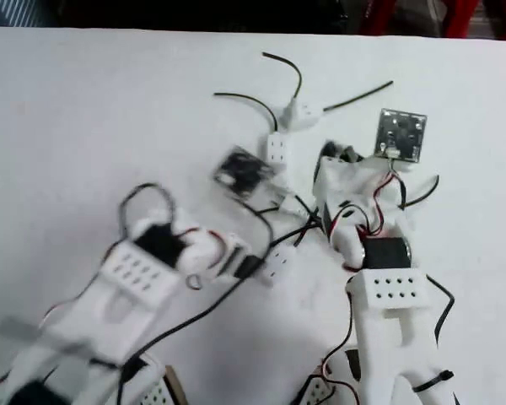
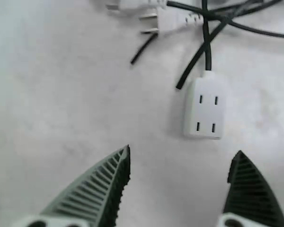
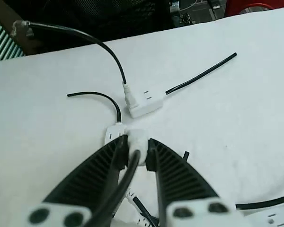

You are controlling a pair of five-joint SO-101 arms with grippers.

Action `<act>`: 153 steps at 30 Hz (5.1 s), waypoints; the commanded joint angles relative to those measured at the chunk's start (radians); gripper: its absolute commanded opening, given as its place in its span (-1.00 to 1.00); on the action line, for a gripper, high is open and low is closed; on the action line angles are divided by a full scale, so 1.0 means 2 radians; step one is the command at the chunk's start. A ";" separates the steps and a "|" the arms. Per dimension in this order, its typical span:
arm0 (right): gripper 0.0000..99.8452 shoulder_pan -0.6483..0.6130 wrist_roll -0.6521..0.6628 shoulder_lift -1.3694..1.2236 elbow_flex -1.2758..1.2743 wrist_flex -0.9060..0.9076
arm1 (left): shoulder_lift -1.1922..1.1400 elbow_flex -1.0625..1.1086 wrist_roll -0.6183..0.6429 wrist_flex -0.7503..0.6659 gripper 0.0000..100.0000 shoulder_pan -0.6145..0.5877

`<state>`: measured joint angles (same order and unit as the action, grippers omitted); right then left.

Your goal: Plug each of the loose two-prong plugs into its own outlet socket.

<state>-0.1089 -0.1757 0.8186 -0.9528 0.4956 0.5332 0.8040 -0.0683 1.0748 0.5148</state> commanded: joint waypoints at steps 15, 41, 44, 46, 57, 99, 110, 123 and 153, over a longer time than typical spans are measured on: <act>-0.97 0.008 -0.005 0.010 0.027 -0.010 | -0.377 -0.231 0.022 -0.007 -0.42 0.055; -0.97 0.003 -0.005 0.009 0.025 -0.007 | -0.318 -0.262 -0.122 0.044 -0.42 -0.160; -0.97 0.003 -0.005 0.005 0.025 -0.007 | -0.246 -0.258 -0.124 0.065 -0.42 -0.163; -0.97 0.003 -0.003 -0.011 0.028 -0.008 | -0.197 -0.258 -0.124 0.087 -0.42 -0.164; -0.97 -0.128 0.068 -0.082 0.035 -0.007 | -0.008 -0.140 -0.119 0.085 -0.43 -0.279; -0.97 -0.318 0.189 -0.298 0.109 -0.006 | 0.098 0.194 -0.119 -0.149 -0.43 -0.448; -0.97 -0.306 0.140 -0.376 0.193 0.087 | 0.098 0.195 -0.119 -0.149 -0.43 -0.448; -0.97 -0.309 0.127 -0.410 0.206 0.110 | 0.098 0.195 -0.119 -0.150 -0.43 -0.448; -0.97 -0.308 0.108 -0.234 0.087 0.011 | 0.098 0.196 -0.119 -0.150 -0.43 -0.448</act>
<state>-0.7334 0.0468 0.2846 -0.7702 0.5539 0.7004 1.1937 -0.3107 0.7925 -0.3751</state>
